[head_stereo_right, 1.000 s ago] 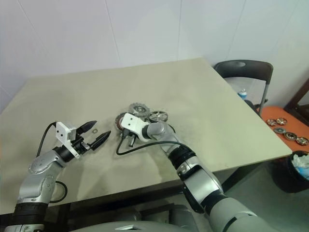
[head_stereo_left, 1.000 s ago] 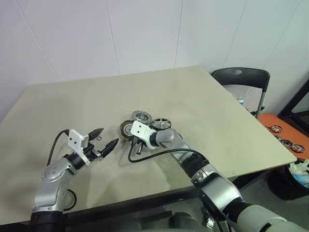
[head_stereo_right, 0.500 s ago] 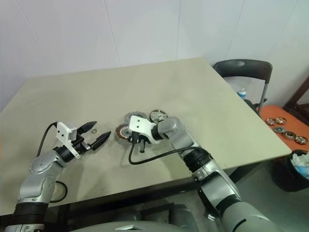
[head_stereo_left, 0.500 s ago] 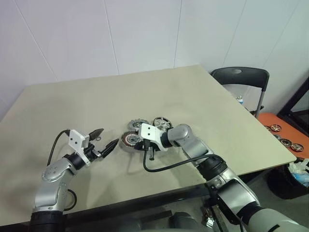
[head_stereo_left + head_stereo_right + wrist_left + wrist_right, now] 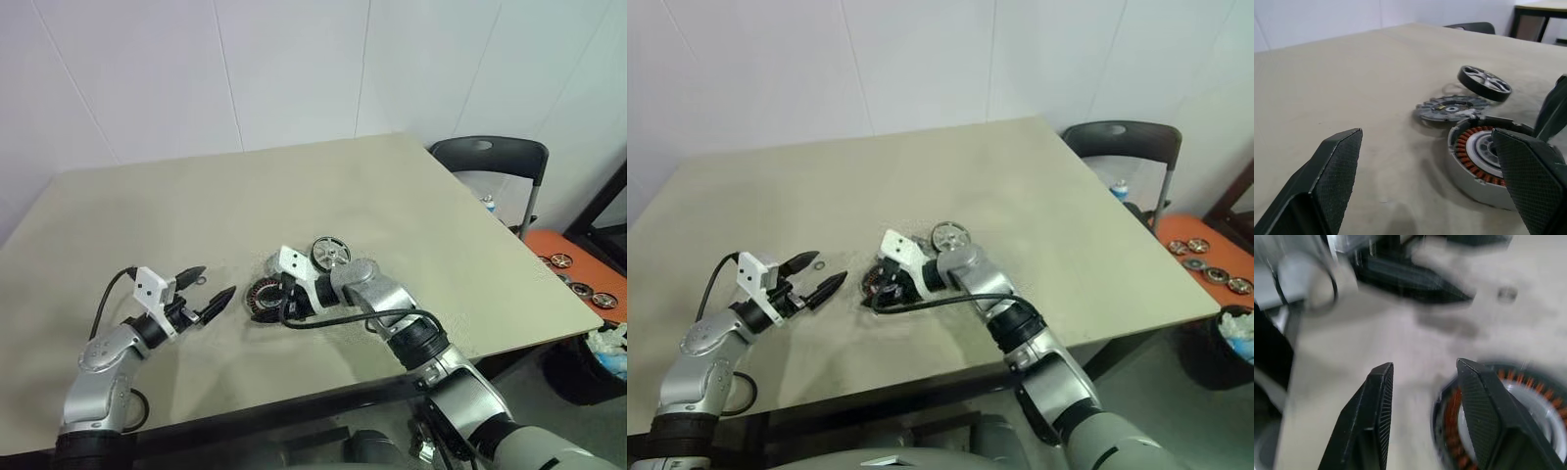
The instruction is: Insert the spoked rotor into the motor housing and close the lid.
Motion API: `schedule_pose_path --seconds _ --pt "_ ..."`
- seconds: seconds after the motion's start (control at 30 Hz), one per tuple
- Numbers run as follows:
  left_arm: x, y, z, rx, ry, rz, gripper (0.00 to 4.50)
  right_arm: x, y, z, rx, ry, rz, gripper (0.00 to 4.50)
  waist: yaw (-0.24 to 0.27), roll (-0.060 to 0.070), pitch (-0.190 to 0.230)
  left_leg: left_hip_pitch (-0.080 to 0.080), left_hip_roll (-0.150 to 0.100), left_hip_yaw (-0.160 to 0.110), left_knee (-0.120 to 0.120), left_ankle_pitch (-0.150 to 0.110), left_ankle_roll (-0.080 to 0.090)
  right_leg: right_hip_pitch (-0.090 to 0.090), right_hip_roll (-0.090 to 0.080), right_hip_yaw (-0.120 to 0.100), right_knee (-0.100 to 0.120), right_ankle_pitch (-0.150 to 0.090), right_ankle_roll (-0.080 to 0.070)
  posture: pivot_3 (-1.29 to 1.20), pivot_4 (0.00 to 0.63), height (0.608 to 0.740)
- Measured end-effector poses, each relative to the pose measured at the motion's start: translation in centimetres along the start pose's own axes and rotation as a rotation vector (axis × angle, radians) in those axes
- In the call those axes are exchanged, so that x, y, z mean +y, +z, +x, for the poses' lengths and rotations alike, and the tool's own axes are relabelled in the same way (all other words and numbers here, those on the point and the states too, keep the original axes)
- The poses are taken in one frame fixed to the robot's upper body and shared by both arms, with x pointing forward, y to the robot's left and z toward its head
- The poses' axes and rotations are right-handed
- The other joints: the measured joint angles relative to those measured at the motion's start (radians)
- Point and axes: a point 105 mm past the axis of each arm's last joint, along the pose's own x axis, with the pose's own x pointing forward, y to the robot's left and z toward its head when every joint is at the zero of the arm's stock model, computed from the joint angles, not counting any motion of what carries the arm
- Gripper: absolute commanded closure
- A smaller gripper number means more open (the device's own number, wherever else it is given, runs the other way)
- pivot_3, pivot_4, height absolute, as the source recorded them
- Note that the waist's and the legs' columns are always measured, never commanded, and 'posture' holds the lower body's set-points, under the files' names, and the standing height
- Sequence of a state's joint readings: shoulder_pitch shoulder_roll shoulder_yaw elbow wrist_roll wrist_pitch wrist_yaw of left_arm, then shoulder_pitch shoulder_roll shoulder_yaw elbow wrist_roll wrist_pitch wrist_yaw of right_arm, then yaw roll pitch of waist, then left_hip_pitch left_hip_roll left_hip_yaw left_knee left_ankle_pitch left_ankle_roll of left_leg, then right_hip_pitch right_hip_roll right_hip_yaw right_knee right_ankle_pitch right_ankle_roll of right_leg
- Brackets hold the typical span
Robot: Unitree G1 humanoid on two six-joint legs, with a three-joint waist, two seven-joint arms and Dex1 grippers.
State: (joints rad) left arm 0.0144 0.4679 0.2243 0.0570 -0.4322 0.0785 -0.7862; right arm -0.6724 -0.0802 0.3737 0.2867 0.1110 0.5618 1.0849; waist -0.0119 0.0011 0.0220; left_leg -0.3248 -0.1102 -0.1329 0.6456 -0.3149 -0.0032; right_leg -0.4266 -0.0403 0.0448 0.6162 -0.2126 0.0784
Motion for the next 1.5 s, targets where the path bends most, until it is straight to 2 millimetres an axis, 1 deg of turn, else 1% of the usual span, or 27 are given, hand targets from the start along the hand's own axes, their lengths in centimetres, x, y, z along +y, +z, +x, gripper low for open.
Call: schedule_pose_path --seconds 0.1,0.17,0.23,0.3,0.5,0.63,0.87,0.9,0.97,1.13,1.3,1.4,1.5 --pt "2.0 -1.8 -1.0 0.054 0.12 -0.004 0.0 -0.8 0.3 -0.9 -0.027 -0.038 0.008 2.56 0.001 0.0 0.0 0.0 0.0 0.0 0.0 0.0 0.0 0.0 0.0 0.0 0.0 0.0 0.0 0.0 0.0 0.74" --pt "3.3 -2.9 -1.3 0.101 0.202 0.034 0.0 -1.3 0.2 -1.5 -0.034 -0.059 0.016 2.56 0.003 0.0 0.0 0.0 0.0 0.0 0.0 0.0 0.0 0.0 0.0 0.0 0.0 0.0 0.0 0.0 0.0 0.74" --pt "4.3 -3.6 -1.2 0.135 0.261 0.069 0.0 -1.3 0.5 -1.7 -0.054 -0.067 0.016 2.56 0.006 0.0 0.0 0.0 0.0 -0.001 0.0 0.0 0.0 0.0 0.0 -0.001 0.0 0.0 0.0 0.0 0.0 0.74" --pt "4.9 -3.8 -0.5 0.144 0.29 0.098 0.0 -1.3 1.1 -1.9 -0.079 -0.069 0.008 2.56 0.008 0.0 0.0 0.0 0.0 -0.001 0.0 0.0 0.0 0.0 -0.001 -0.001 0.0 0.0 0.0 0.0 0.0 0.74" --pt "4.5 -5.4 2.1 0.173 0.283 0.114 0.0 -1.2 2.1 -2.2 -0.122 -0.09 -0.015 2.56 0.011 -0.001 0.0 -0.001 -0.001 -0.001 0.0 0.0 0.0 0.0 -0.001 -0.001 0.0 0.0 0.0 0.0 0.0 0.74" --pt "4.5 -5.4 3.4 0.185 0.273 0.129 0.0 -1.2 2.8 -2.4 -0.151 -0.109 -0.026 2.56 0.025 -0.001 -0.001 0.0 -0.001 -0.001 0.001 0.0 0.0 0.001 -0.001 -0.001 0.001 0.0 0.0 0.0 0.0 0.74" --pt "4.7 -6.1 4.1 0.236 0.264 0.097 0.0 -1.4 3.0 -2.4 -0.159 -0.135 -0.026 2.56 0.027 0.001 -0.002 0.005 -0.001 -0.001 0.002 0.001 -0.001 0.007 -0.001 -0.002 0.002 0.0 0.0 0.0 0.0 0.74" --pt "4.8 -6.2 4.1 0.245 0.262 0.089 0.39 -1.5 3.0 -2.4 -0.161 -0.139 -0.027 2.52 0.026 0.001 -0.003 0.006 -0.001 -0.001 0.002 0.001 -0.001 0.007 -0.001 -0.002 0.002 0.0 0.0 0.0 0.0 0.74" --pt "4.6 -6.4 4.2 0.259 0.244 0.061 0.89 -1.5 3.1 -2.5 -0.166 -0.147 -0.035 2.52 0.025 0.002 -0.003 0.007 -0.001 -0.001 0.002 0.001 -0.001 0.008 -0.001 -0.002 0.002 0.0 0.001 0.0 0.0 0.74" --pt "4.0 -6.6 4.4 0.274 0.21 0.018 2.58 -1.7 3.3 -2.5 -0.175 -0.161 -0.047 2.52 0.024 0.004 -0.005 0.007 0.0 -0.002 0.002 0.001 -0.001 0.008 -0.001 -0.002 0.003 0.0 0.001 0.0 0.0 0.74" --pt "4.6 -6.6 3.9 0.293 0.235 0.009 4.16 -1.7 3.4 -2.5 -0.179 -0.165 -0.052 2.52 0.023 0.004 -0.005 0.007 0.0 -0.002 0.002 0.001 -0.002 0.008 0.0 -0.002 0.002 0.0 0.001 0.0 0.0 0.74" --pt "4.4 -6.3 4.1 0.277 0.227 0.007 4.16 -1.7 3.4 -2.5 -0.181 -0.165 -0.054 2.52 0.023 0.004 -0.005 0.006 0.0 -0.002 0.001 0.001 -0.001 0.007 -0.001 -0.002 0.001 0.0 0.0 0.0 0.0 0.74" --pt "3.5 -5.9 4.3 0.228 0.196 -0.019 4.16 -1.7 3.7 -2.8 -0.207 -0.161 -0.043 2.52 0.025 0.003 -0.004 0.003 0.0 -0.002 0.001 0.001 -0.001 0.004 -0.001 -0.002 0.0 0.0 0.0 0.0 0.0 0.74"
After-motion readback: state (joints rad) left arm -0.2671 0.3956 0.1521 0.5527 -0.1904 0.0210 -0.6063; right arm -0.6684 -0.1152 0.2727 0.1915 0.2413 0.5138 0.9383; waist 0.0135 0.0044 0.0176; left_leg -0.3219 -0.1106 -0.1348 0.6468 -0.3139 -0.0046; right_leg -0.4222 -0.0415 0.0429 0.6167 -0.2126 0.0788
